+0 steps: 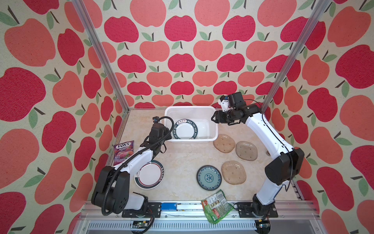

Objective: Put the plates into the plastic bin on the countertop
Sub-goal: 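Move the right gripper from the bin to the red-and-green-rimmed plate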

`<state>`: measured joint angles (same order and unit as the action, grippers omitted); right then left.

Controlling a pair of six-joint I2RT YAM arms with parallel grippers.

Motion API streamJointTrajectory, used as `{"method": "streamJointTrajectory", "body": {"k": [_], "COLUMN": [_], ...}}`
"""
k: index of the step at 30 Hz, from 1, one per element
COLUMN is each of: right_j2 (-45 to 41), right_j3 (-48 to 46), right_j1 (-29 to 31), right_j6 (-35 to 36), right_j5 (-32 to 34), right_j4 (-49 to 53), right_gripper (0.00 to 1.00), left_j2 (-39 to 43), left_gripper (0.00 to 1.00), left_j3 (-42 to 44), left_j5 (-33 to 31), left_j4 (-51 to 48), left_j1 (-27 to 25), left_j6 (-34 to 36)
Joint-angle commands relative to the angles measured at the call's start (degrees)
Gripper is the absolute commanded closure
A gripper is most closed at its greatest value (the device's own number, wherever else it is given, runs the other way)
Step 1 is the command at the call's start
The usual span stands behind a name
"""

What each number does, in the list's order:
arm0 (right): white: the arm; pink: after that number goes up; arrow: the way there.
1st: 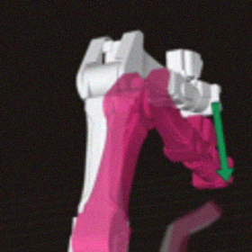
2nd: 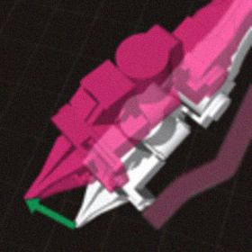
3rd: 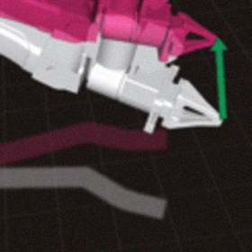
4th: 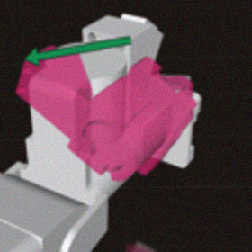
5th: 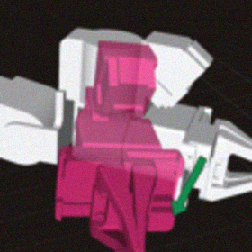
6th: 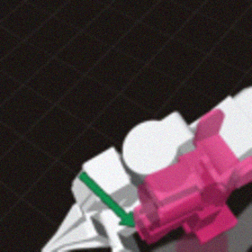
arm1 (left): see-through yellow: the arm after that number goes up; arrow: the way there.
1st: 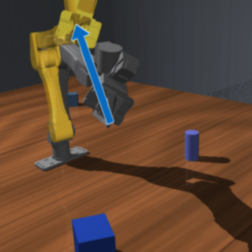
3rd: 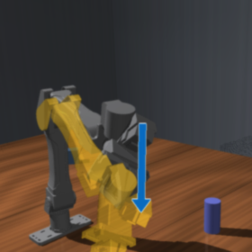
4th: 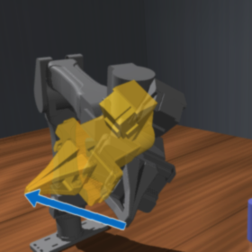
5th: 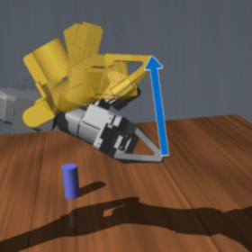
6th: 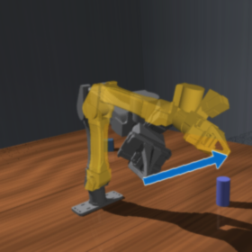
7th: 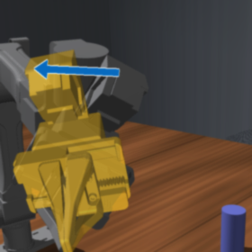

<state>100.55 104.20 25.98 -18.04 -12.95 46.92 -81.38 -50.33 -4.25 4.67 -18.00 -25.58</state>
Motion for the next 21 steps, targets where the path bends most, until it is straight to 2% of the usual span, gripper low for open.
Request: {"method": "streamJointTrajectory", "body": {"k": [1,4,7,15,17,21], "right_j2": [-3.59,-4.99,-5.67,-5.35,-5.61,-6.42], "right_j3": [-0.99,-1.09,-1.25,-4.61,-5.83,-8.78], "right_j1": [0.59,1.60,3.58,11.40,13.01,15.16], "right_j6": [-2.93,-3.63,-4.23,-4.38,-3.92,-2.09], "right_j5": [-7.29,-10.83,-13.07,-13.68,-13.41,-12.96], "right_j4": [-5.35,-7.79,-8.79,-9.54,-9.50,-8.34], "right_gripper": [0.41,0.41,0.41,0.42,0.41,0.35], "left_j2": [-2.55,-6.07,-9.53,-17.79,-18.11,-16.46], "left_gripper": [1.00,1.00,1.00,0.99,0.86,0.40], "left_j3": [-8.28,-16.12,-20.47,-28.82,-28.57,-26.38], "left_j5": [0.65,1.78,2.49,3.35,3.03,3.61], "left_j4": [-14.42,-21.42,-23.50,-29.19,-29.19,-26.40], "left_j1": [1.27,2.57,3.74,3.45,3.49,4.95], "left_j6": [6.68,5.34,3.90,-0.97,-1.58,-3.05]}}
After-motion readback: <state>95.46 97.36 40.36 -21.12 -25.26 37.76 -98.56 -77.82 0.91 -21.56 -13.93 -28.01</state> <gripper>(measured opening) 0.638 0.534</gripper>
